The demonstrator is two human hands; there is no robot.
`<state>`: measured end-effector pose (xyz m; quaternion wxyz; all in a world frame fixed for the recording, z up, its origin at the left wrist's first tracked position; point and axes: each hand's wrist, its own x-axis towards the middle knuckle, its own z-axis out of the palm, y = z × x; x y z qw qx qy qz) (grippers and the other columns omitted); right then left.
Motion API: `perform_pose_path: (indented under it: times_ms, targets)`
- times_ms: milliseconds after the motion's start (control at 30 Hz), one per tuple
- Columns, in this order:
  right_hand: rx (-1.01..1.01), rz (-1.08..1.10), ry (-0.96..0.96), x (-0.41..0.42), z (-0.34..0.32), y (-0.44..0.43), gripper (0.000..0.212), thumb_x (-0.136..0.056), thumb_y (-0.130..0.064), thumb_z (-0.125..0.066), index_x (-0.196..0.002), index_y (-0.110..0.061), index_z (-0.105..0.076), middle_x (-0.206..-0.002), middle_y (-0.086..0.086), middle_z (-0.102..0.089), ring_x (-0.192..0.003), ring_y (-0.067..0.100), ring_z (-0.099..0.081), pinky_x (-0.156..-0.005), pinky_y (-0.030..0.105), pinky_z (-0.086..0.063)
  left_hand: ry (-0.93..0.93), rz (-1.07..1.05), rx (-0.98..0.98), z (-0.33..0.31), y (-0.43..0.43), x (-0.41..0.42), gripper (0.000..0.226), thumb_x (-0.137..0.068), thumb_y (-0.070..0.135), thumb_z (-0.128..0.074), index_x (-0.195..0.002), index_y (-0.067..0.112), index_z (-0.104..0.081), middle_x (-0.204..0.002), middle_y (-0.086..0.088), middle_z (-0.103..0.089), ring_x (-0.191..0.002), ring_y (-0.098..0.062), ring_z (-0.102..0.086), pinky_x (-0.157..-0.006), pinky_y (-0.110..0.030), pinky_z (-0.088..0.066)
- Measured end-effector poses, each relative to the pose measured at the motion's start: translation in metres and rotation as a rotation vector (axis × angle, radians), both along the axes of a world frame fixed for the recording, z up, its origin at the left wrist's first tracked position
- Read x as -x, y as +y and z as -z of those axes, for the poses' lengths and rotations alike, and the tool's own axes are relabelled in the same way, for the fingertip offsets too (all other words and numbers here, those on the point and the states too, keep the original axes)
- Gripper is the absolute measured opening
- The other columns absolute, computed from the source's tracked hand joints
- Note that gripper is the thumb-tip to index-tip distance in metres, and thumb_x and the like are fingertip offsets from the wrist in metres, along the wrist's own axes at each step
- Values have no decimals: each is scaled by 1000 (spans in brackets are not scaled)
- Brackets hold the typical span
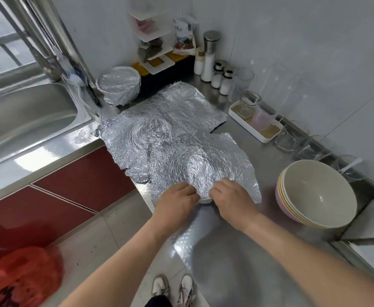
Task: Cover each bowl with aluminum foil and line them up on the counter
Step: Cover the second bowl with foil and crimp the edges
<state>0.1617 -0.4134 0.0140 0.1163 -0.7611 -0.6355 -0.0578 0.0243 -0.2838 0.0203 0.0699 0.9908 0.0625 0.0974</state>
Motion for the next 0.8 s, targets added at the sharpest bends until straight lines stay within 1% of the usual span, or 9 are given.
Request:
perform_pose_path:
  times_ms: [100, 167, 267, 333, 400, 467, 567, 700, 800]
  targets:
    - [67, 0, 24, 14, -4, -4, 32, -46, 8, -68, -60, -15, -52, -65, 1, -50, -62, 22, -48, -57, 27, -36, 28, 36, -3, 3, -3, 13, 15, -62, 15, -81, -64, 20, -67, -67, 6, -59, -66, -17, -55, -63, -25, -37]
    - [89, 2, 60, 22, -6, -6, 35, -43, 10, -71, -60, -14, -51, -65, 1, -50, -61, 23, -48, -54, 29, -40, 37, 41, -1, 4, -4, 20, 14, -61, 14, -80, -63, 20, -67, -67, 5, -58, -66, -18, -55, -60, -27, -41]
    - [124, -17, 114, 37, -10, -4, 29, -54, 2, -78, -65, -15, -57, -68, 0, -53, -64, 23, -51, -54, 31, -45, 70, 4, -15, -2, -3, 34, 17, -54, 13, -82, -61, 20, -67, -64, 5, -57, -64, -17, -54, -57, -27, -44]
    - [149, -36, 205, 39, -12, -3, 19, -67, -17, -81, -77, -19, -65, -77, -2, -57, -74, 21, -53, -63, 32, -49, 68, -36, 18, -4, -4, 43, 20, -53, 12, -82, -63, 19, -66, -66, 4, -58, -66, -19, -54, -55, -27, -44]
    - [147, 18, 405, 34, -16, -1, 19, -78, -33, -76, -93, -23, -71, -89, -6, -60, -87, 16, -51, -76, 29, -45, 46, -87, 64, -3, -6, 45, 20, -56, 15, -81, -71, 20, -68, -73, 4, -60, -72, -19, -54, -60, -27, -43]
    - [130, 46, 566, 26, -18, 0, 14, -81, -32, -73, -93, -25, -74, -90, -10, -60, -91, 12, -49, -81, 26, -41, 12, -108, 114, -3, -13, 43, 17, -64, 18, -78, -79, 21, -72, -79, 6, -61, -77, -18, -54, -63, -27, -44]
    - [152, -74, 563, 19, -17, 1, 8, -81, -28, -69, -83, -22, -75, -81, -7, -61, -81, 14, -51, -75, 23, -38, -41, -105, 181, 0, -23, 38, 1, -75, 23, -72, -75, 23, -72, -76, 7, -60, -75, -18, -54, -57, -32, -47]
    - [152, -147, 472, 17, -12, -1, 8, -81, -23, -67, -78, -18, -73, -77, -3, -61, -77, 20, -54, -70, 33, -48, -23, -137, 183, 5, -28, 39, 17, -80, 26, -57, -75, 23, -73, -72, 7, -58, -73, -18, -53, -57, -29, -43]
    - [137, -181, 428, 20, -11, 0, 6, -81, -20, -69, -76, -17, -70, -76, -3, -60, -76, 18, -54, -67, 33, -50, -24, -153, 152, 4, -24, 44, 21, -79, 27, -52, -70, 20, -69, -73, 6, -59, -72, -18, -54, -59, -24, -36]
